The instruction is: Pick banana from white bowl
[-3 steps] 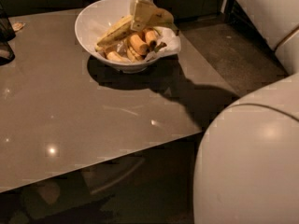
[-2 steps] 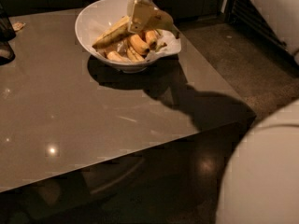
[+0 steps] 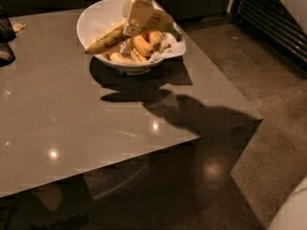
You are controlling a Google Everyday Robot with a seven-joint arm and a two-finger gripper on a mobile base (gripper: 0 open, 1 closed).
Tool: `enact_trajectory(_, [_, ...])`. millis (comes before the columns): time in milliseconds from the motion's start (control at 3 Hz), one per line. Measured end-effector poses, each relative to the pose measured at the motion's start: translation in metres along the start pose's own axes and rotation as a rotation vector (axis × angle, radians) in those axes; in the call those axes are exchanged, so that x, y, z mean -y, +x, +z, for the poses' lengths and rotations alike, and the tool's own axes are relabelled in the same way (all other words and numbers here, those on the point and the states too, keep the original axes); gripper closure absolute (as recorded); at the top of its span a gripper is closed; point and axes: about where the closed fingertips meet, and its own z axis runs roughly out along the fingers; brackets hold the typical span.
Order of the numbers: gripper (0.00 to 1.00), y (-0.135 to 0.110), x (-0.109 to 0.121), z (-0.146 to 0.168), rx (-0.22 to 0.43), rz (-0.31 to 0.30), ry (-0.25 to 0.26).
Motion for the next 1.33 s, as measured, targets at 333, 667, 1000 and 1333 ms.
enact_trajectory(333, [1.0, -0.009, -0.003, -0.005, 0.0, -0.019, -0.002])
enact_trajectory(667, [1.0, -0.019, -0.028, -0.012, 0.014, 0.004, -0.024])
enact_trajectory(1000, [1.0, -0.027, -0.058, -0.012, 0.02, 0.036, -0.064])
enact_trajectory(1333, [1.0, -0.028, -0.081, -0.006, 0.039, 0.06, -0.117])
